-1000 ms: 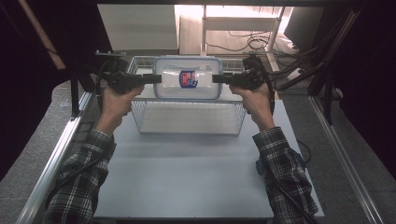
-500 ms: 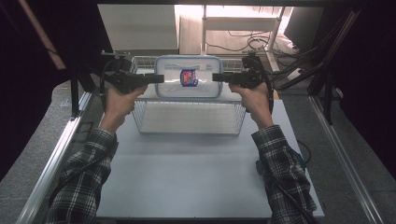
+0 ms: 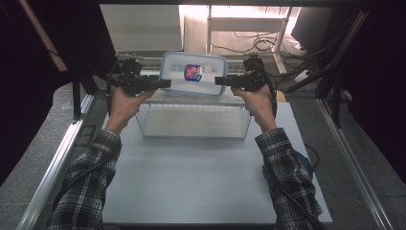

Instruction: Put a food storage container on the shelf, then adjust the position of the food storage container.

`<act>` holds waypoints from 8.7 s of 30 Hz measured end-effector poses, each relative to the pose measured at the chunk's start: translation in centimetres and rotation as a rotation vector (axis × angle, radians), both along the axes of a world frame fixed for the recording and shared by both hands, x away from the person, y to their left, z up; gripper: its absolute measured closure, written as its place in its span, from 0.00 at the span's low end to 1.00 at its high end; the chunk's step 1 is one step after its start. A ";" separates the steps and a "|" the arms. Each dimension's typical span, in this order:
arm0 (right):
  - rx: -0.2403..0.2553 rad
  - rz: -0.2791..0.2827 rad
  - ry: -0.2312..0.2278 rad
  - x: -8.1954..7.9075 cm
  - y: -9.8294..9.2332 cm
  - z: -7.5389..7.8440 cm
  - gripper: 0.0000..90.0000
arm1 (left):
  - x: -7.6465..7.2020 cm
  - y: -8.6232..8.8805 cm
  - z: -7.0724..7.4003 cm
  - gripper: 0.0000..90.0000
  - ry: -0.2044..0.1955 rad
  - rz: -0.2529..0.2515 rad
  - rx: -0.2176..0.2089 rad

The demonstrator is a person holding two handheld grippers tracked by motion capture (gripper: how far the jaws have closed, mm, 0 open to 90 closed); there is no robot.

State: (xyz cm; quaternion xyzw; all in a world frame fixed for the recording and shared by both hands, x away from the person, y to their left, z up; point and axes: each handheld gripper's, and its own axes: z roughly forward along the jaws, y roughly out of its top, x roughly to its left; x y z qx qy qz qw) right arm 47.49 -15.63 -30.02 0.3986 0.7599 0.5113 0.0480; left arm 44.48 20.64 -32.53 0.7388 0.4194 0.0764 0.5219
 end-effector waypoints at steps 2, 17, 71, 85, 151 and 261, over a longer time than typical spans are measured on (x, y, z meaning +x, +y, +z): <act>0.013 -0.005 0.013 0.2 -0.1 -0.1 0.42 | 0.1 0.2 -0.2 0.46 0.008 -0.005 -0.012; -0.105 -0.067 -0.080 -0.4 1.5 0.3 0.44 | -0.4 0.4 0.4 0.47 -0.025 0.061 -0.022; -0.172 0.054 -0.240 -9.4 -0.7 -2.5 0.04 | -9.3 -2.2 -2.6 0.04 -0.153 -0.064 0.137; -0.191 0.095 -0.256 -13.2 -2.2 -5.2 0.02 | -13.4 -1.8 -6.4 0.03 -0.151 -0.072 0.129; -0.317 -0.047 -0.162 -20.7 -5.9 -17.1 0.08 | -22.9 -0.1 -19.5 0.04 -0.062 -0.029 0.181; -0.284 0.072 0.025 -20.5 -2.9 -18.2 0.98 | -21.7 -0.5 -20.4 0.05 0.029 -0.079 0.126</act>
